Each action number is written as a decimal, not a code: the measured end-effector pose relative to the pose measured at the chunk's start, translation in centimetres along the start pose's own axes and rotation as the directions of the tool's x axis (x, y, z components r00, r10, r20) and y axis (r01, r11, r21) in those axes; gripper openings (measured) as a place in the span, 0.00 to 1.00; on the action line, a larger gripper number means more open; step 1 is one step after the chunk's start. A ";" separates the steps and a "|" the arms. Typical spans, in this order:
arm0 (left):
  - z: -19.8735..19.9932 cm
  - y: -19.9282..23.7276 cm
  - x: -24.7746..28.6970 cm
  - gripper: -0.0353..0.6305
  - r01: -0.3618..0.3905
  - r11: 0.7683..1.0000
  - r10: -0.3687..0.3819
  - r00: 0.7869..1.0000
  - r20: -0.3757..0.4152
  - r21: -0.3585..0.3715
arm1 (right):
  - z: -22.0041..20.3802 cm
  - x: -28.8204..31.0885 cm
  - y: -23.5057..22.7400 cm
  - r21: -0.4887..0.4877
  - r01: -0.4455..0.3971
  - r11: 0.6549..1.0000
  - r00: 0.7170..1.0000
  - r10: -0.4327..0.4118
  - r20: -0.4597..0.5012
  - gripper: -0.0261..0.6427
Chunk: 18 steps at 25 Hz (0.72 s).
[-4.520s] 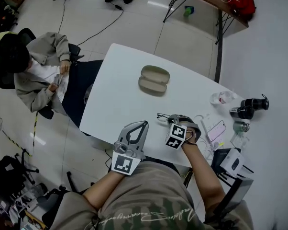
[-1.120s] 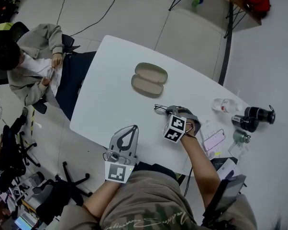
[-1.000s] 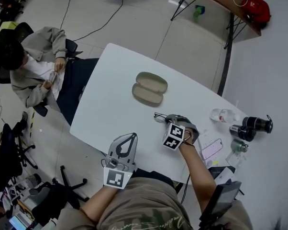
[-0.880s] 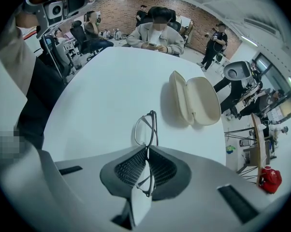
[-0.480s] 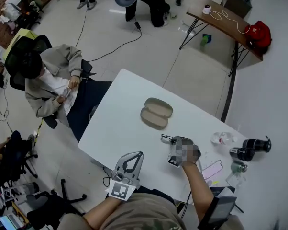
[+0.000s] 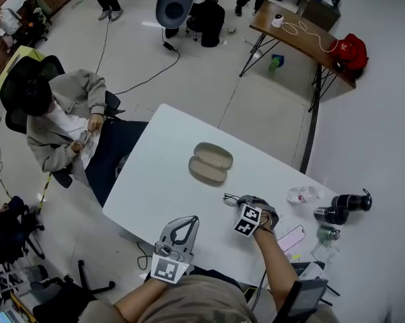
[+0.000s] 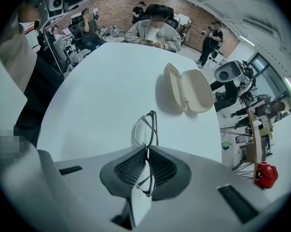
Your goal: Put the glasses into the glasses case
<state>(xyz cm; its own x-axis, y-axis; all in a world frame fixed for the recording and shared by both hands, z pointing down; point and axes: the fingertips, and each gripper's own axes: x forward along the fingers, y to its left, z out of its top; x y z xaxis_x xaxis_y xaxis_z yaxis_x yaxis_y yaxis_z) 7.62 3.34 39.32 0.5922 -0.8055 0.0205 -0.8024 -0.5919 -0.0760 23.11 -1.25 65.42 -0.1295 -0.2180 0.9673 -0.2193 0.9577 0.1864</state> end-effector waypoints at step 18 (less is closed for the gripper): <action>0.5 2.7 -3.8 0.06 -0.030 1.000 0.030 0.998 -0.050 -0.004 | 1.1 0.4 0.0 0.016 -0.017 1.000 1.000 0.017 0.017 0.08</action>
<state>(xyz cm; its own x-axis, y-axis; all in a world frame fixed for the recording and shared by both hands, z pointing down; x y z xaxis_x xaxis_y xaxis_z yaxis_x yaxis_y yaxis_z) 3.23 4.77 38.55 0.5636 -0.8232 0.0678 -0.8202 -0.5675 -0.0724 22.04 -1.57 65.60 -0.1493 -0.2048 0.9674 -0.2328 0.9581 0.1669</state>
